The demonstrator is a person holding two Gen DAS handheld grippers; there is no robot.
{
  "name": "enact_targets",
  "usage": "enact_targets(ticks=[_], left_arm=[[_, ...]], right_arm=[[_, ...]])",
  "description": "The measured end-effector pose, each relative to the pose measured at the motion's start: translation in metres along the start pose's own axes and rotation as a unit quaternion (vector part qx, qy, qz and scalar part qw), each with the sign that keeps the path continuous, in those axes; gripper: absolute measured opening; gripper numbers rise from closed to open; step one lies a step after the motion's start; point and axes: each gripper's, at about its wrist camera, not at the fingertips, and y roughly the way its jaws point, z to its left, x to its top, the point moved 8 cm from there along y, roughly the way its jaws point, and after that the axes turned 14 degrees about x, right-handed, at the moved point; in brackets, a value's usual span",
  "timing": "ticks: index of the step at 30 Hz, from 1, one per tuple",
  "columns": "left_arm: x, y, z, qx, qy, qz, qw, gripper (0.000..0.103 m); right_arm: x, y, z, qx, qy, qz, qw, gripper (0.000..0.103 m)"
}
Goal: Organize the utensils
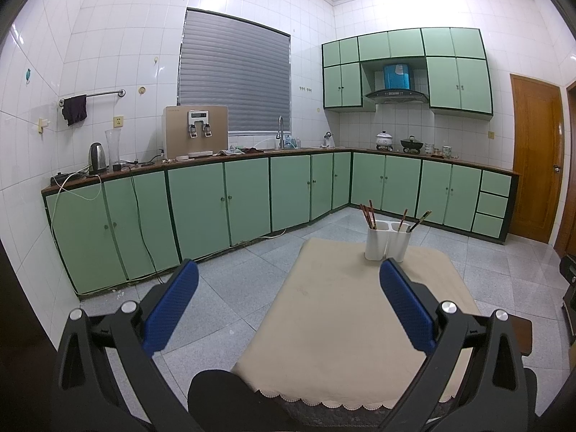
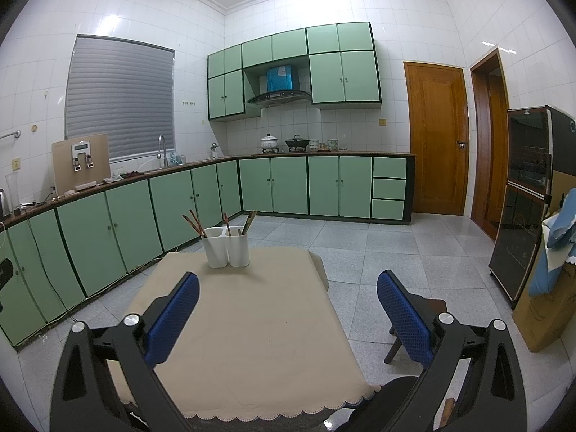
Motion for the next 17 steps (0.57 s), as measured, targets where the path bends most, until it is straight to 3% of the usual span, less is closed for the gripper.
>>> enact_targets(ticks=[17], left_arm=[[-0.0012, 0.0027, 0.0017, -0.007, -0.002, 0.008, 0.9999, 0.098]], right_arm=[[-0.0050, 0.0016, -0.0005, -0.002, 0.000, 0.000, 1.000, 0.097]])
